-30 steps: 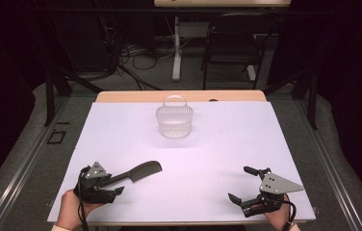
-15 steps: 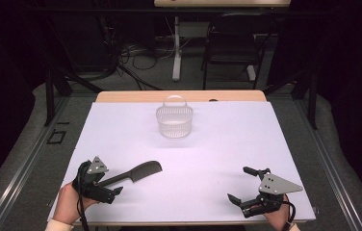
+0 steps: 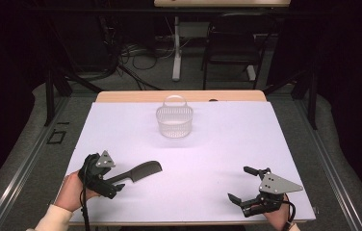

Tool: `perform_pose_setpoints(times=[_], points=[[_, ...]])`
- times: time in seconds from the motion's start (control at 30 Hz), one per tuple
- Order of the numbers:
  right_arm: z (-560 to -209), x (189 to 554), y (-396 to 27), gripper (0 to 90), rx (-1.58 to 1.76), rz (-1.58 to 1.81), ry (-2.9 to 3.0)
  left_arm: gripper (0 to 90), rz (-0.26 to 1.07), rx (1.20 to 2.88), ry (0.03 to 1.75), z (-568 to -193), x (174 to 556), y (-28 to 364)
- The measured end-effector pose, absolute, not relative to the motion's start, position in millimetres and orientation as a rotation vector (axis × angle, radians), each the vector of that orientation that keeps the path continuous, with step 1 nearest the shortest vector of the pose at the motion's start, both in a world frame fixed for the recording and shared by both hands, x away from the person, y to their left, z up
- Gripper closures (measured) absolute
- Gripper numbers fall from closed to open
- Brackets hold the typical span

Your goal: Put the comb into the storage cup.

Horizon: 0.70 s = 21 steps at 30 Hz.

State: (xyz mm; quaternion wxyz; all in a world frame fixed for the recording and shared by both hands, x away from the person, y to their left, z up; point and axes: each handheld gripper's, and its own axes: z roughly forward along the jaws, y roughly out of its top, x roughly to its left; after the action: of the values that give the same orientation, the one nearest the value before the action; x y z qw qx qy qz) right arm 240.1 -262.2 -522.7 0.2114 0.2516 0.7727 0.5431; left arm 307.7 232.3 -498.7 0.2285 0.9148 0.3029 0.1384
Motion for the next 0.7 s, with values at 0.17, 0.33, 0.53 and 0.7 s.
perform_pose_setpoints(times=[0.17,0.33,0.53,0.7], points=[[-523,240,-262,0.0,0.699,1.513,2.149,0.0,0.388,2.577,0.813,-497,315,226],[-523,240,-262,0.0,0.701,1.51,2.155,0.0,0.39,2.639,0.793,-497,322,220],[-523,240,-262,0.0,0.699,1.514,2.154,1.6,0.383,2.72,0.751,-499,330,212],[-523,241,-262,0.0,0.698,1.514,2.155,21.6,0.355,2.787,0.699,-499,335,204]])
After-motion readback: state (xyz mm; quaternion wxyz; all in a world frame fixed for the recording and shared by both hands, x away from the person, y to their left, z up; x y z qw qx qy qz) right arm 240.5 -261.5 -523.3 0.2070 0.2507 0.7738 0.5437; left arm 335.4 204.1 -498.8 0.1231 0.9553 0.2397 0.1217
